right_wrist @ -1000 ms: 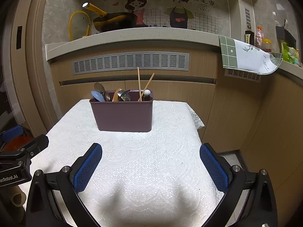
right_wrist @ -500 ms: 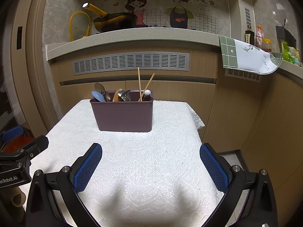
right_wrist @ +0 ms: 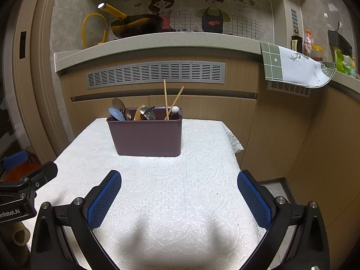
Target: Organize utensils
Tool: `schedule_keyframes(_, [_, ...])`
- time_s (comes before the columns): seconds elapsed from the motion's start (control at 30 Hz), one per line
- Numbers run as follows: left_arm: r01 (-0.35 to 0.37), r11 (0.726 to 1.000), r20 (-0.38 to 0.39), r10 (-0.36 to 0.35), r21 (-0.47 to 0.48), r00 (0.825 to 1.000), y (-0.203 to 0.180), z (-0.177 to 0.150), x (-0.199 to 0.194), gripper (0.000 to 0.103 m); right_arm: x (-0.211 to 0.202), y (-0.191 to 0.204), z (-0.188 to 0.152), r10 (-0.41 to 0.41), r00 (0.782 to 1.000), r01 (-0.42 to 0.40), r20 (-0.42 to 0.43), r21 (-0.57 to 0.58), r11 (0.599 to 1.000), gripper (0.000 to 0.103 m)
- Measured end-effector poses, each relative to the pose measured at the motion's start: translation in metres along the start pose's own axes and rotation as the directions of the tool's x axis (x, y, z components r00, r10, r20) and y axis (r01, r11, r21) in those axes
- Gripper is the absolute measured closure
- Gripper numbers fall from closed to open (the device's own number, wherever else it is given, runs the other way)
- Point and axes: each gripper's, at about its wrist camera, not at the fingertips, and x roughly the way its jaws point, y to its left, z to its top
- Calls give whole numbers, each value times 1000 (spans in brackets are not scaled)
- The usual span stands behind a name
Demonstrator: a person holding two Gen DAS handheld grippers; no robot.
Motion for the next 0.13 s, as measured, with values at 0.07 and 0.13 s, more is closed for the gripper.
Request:
schedule_keyframes(0.07, [-5,1000,2,5,0,1000,1,0,0,0,0,0,0,1,1000,-1,-1,0,1000,1])
schedule_keyframes(0.13, [-9,1000,1,9,-2,1000,0,-1,0,0,1,0,-1,2,1000,-2,-5,0,1000,1])
